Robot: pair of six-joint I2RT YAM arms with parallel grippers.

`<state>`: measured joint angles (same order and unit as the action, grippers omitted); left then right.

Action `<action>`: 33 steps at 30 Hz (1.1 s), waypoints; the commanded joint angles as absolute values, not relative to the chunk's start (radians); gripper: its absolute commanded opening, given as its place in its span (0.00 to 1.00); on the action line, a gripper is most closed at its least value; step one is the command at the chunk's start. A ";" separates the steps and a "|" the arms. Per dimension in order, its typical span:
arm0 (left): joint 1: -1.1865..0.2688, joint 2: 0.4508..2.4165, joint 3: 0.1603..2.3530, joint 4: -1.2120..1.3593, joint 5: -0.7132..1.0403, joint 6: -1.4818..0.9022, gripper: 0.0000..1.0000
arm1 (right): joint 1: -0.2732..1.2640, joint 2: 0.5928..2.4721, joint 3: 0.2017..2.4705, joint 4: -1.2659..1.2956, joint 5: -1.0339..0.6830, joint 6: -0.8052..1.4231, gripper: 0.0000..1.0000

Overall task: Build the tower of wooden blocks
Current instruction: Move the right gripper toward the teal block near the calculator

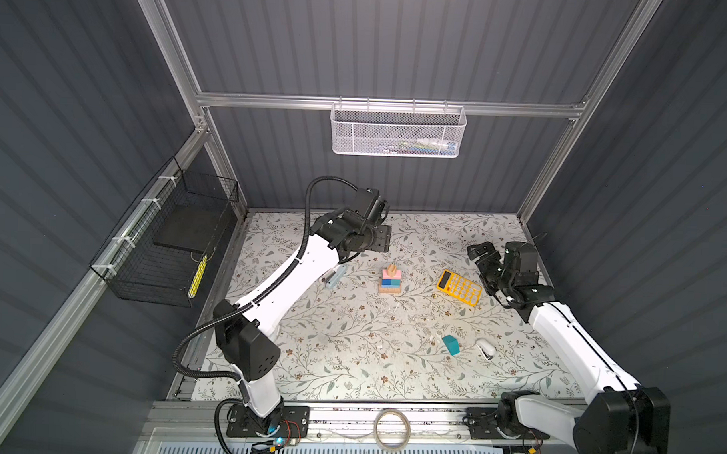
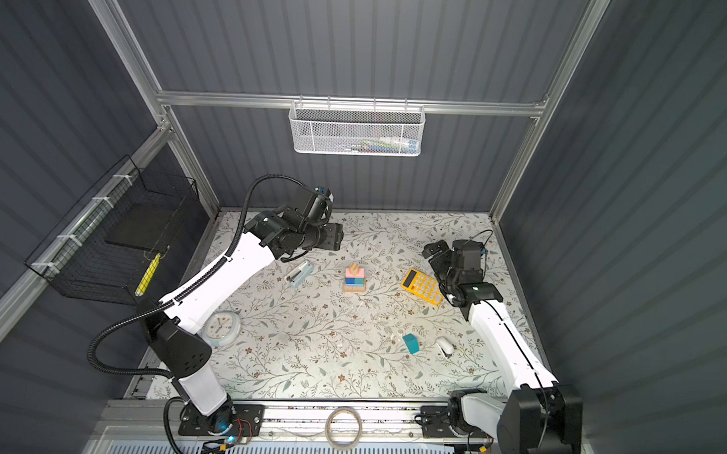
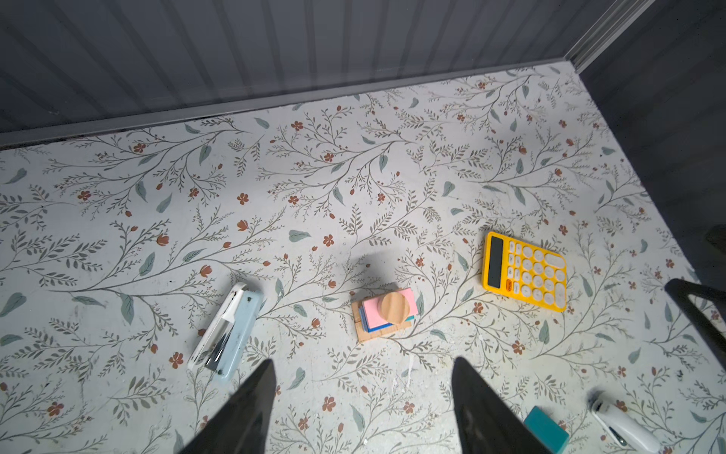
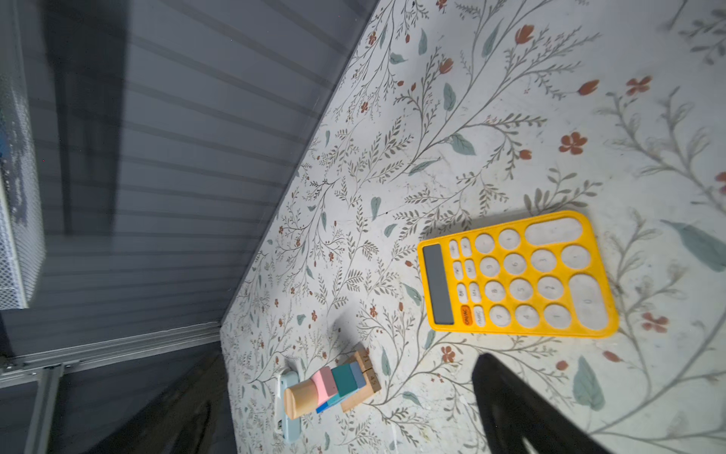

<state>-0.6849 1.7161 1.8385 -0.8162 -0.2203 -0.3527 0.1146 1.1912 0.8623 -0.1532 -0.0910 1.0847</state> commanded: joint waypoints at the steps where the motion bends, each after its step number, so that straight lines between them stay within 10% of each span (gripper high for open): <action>1: -0.672 1.651 1.771 -0.740 -0.241 -0.395 0.71 | 0.107 1.213 0.844 -0.083 -0.172 1.149 0.99; 33: -0.578 1.403 1.215 -0.473 -0.254 -0.505 0.73 | 0.545 1.022 0.689 -0.546 0.051 1.507 0.91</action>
<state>-0.5930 1.4494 1.2331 -0.4999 -0.2653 -0.5026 0.5194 0.9958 0.7181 -0.4965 0.0372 1.4448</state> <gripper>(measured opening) 0.733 0.912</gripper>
